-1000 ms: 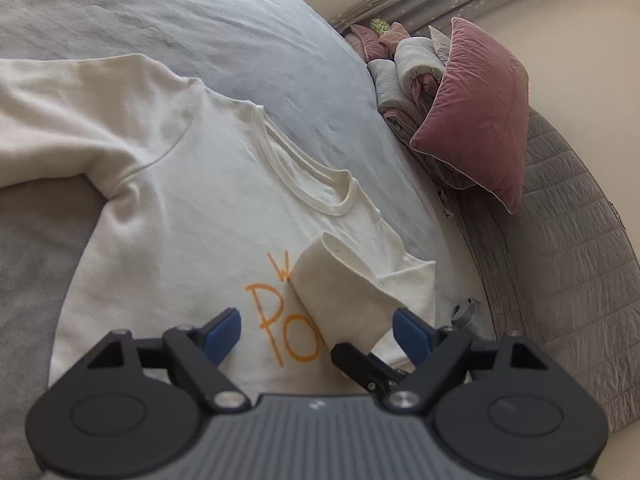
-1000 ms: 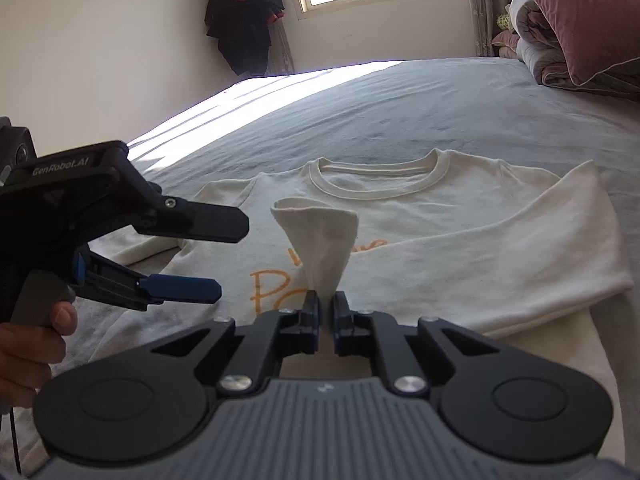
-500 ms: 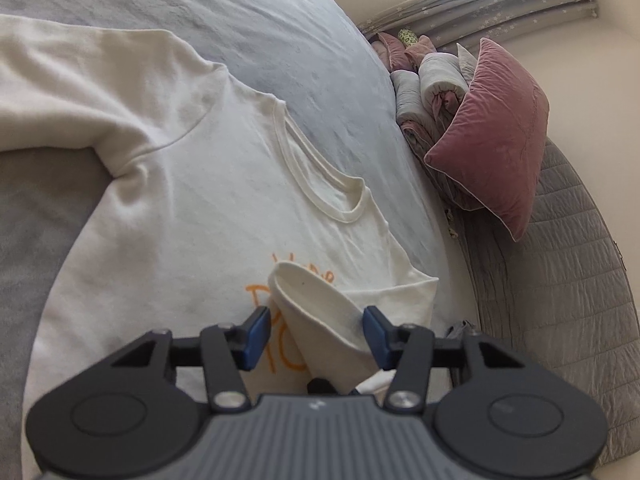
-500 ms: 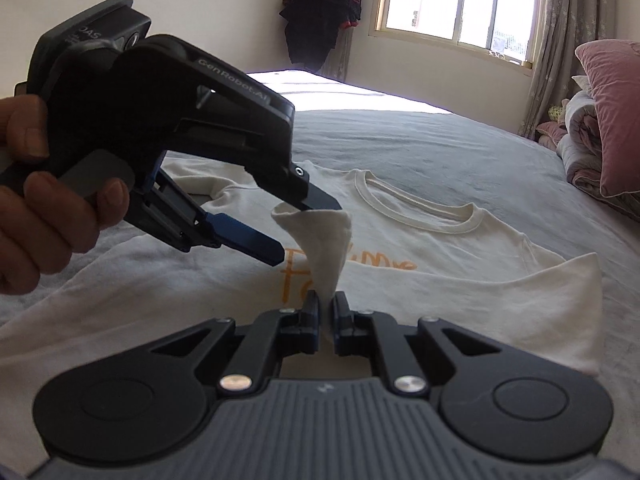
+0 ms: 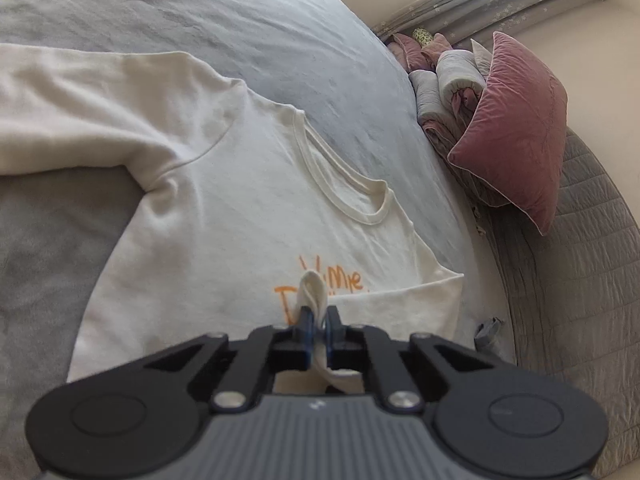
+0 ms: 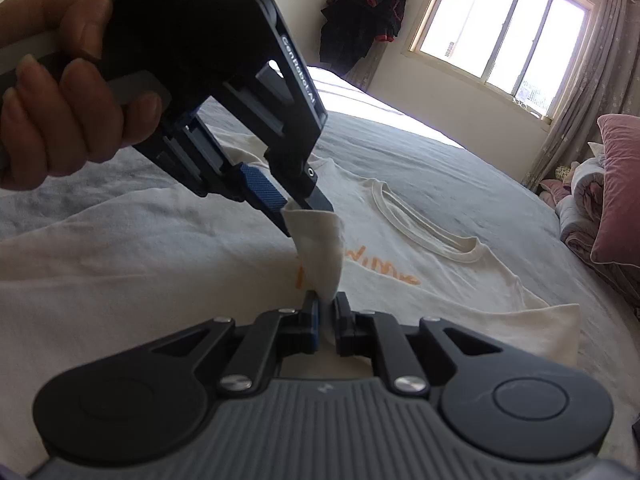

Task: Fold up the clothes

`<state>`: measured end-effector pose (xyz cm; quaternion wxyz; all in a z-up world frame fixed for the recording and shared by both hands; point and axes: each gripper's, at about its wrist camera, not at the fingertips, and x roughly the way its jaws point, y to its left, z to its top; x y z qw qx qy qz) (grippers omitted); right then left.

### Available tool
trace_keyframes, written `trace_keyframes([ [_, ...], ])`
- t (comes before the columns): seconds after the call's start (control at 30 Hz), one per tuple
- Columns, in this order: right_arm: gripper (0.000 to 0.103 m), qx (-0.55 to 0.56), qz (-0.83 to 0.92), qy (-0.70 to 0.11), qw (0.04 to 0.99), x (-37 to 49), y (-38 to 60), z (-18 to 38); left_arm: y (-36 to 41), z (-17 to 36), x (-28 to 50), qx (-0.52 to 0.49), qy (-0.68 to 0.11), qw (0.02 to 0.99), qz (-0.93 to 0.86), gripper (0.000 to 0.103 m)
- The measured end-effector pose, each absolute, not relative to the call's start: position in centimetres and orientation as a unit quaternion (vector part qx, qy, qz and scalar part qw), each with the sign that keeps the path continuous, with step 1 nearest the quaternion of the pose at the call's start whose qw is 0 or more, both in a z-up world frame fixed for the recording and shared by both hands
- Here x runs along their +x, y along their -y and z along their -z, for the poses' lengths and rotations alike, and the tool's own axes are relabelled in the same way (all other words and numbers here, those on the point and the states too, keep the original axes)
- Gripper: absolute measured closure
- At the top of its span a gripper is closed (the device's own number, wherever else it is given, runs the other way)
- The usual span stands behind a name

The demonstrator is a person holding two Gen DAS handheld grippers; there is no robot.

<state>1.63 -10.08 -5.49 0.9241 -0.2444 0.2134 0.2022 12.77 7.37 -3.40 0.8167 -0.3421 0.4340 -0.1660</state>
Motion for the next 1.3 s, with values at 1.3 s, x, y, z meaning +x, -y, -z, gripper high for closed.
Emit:
trace_keyframes([
  [1.3, 0.072, -0.432, 0.011, -0.171, 0.885, 9.4, 18.2, 9.1, -11.2, -6.7, 13.1, -0.143, -0.246, 0.943, 0.171, 0.097],
])
